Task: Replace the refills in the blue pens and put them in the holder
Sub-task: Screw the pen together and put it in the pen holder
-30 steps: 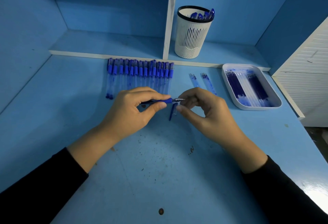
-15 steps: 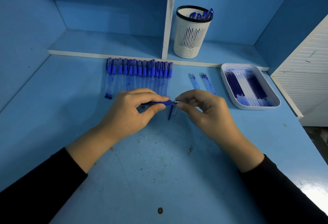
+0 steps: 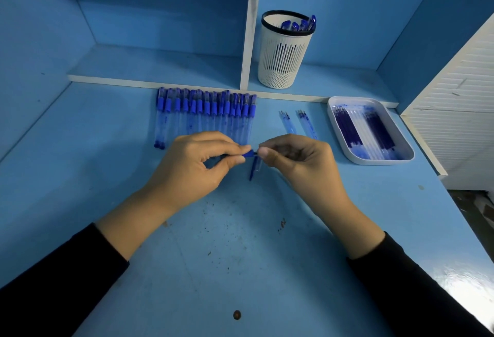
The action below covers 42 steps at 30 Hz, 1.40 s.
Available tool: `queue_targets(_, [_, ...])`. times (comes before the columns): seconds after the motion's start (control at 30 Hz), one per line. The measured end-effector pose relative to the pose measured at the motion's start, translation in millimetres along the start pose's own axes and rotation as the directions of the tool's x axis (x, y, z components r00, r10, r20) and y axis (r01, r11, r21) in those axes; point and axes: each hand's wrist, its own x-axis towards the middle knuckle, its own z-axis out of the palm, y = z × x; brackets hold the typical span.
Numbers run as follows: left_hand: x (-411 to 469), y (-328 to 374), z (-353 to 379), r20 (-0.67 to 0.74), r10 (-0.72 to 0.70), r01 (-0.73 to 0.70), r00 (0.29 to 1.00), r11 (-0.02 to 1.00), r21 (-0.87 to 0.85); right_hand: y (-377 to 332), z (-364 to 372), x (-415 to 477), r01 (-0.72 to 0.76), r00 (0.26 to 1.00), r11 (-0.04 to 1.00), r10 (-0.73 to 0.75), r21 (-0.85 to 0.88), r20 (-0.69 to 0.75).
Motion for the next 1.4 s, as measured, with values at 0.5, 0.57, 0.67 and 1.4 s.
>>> queue_targets(0.5, [3,-8,-8,-0.078,-0.429,0.414,0.900,0.897,-0.154,8,21,-5,0.101,0.993,0.766,-0.120,-0.635,0.013])
queue_targets(0.57, [3,-7,-8,-0.076,-0.428,0.413,0.901,0.898,-0.153,9,22,-5,0.123,0.990,0.759,-0.143,-0.640,0.021])
queue_targets(0.67, [3,-5,-8,-0.066,-0.423,0.410,0.904,0.900,-0.148,10,20,-5,0.142,0.987,0.750,-0.153,-0.646,0.039])
queue_targets(1.4, [4,6,-4,0.062,-0.487,0.479,0.871,0.815,-0.327,-8,-2,3,0.076,0.970,0.944,0.004,0.322,-0.241])
